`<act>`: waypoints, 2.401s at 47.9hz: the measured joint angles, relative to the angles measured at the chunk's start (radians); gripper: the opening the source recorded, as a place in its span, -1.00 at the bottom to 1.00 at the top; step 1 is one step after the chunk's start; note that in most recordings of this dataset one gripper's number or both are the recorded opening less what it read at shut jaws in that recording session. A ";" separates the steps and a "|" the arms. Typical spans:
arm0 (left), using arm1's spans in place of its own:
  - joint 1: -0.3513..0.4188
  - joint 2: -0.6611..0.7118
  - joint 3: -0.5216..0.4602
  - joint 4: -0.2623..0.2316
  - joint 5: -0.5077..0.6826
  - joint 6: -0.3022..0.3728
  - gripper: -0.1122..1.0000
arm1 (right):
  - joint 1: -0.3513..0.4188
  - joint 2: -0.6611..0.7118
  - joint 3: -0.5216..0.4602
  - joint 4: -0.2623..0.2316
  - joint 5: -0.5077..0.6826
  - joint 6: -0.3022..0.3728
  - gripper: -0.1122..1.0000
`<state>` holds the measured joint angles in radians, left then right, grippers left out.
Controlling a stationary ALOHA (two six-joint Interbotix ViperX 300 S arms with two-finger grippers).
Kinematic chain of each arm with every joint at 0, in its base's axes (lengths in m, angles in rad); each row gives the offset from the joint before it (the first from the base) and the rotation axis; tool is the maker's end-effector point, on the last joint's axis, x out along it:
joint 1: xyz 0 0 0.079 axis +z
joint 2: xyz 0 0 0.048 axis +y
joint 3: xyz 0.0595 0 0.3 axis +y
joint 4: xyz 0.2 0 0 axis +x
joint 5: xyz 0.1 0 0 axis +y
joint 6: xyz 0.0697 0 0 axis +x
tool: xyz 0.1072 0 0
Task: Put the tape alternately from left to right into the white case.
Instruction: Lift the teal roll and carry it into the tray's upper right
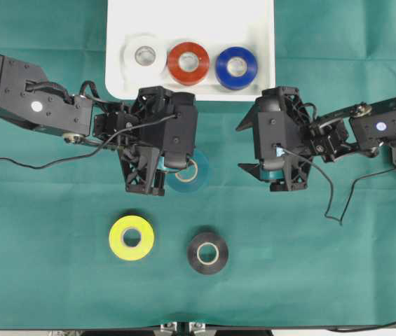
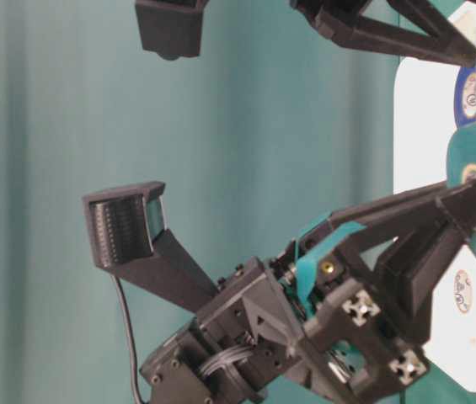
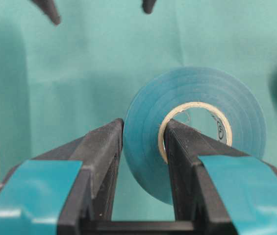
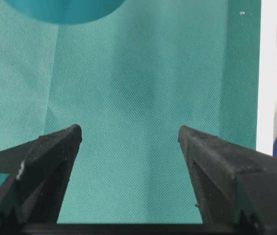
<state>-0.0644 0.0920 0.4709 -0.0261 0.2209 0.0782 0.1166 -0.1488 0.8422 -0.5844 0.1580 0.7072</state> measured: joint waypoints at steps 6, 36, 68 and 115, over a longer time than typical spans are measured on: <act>0.031 0.000 0.000 0.000 0.005 0.000 -0.86 | 0.002 0.000 0.000 0.000 0.000 0.000 0.77; 0.221 0.046 -0.097 0.003 0.006 0.003 -0.86 | 0.002 0.000 0.002 0.000 -0.018 0.000 0.77; 0.368 0.181 -0.244 0.005 0.006 0.080 -0.86 | 0.000 0.000 0.002 0.000 -0.020 0.000 0.77; 0.423 0.249 -0.301 0.008 0.002 0.164 -0.42 | 0.000 0.000 0.003 0.000 -0.020 0.000 0.77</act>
<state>0.3590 0.3405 0.1703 -0.0184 0.2224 0.2424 0.1166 -0.1488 0.8452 -0.5844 0.1381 0.7072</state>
